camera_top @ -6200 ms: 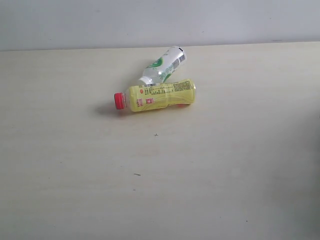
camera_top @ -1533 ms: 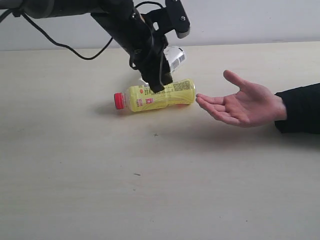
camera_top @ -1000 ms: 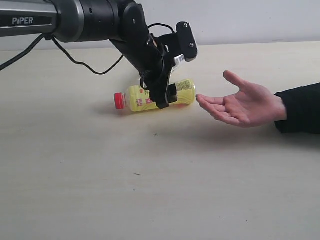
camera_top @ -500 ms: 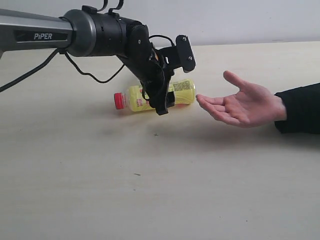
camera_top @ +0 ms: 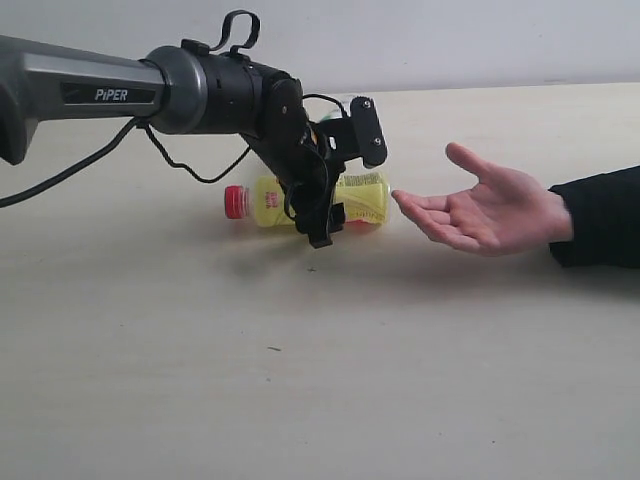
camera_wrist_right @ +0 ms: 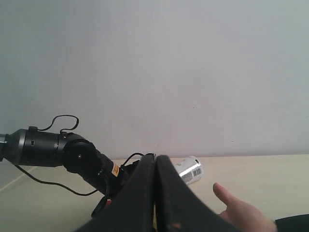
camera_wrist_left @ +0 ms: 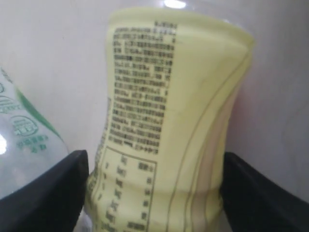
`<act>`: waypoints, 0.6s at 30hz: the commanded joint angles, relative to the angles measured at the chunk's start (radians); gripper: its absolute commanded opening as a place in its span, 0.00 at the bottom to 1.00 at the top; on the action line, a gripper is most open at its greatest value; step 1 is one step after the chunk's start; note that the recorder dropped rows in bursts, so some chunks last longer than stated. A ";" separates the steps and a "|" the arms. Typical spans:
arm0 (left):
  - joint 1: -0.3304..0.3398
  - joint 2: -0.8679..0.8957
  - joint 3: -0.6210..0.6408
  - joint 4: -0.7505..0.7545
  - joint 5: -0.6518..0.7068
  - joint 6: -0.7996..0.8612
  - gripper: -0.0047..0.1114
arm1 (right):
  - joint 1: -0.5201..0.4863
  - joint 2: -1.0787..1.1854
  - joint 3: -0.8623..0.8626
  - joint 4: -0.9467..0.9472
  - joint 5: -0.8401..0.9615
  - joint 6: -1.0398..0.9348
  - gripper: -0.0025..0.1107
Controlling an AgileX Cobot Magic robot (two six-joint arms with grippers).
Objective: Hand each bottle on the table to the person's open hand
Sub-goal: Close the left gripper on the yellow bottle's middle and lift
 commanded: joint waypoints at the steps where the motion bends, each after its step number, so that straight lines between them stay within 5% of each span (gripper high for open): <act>1: 0.002 -0.002 -0.003 0.003 0.002 -0.010 0.64 | -0.004 -0.005 0.004 -0.003 -0.005 -0.009 0.02; 11: 0.002 -0.002 -0.003 0.004 0.002 -0.010 0.18 | -0.004 -0.005 0.004 -0.003 -0.005 -0.009 0.02; 18: 0.002 -0.002 -0.003 0.004 0.002 -0.010 0.14 | -0.004 -0.005 0.004 -0.003 -0.005 -0.009 0.02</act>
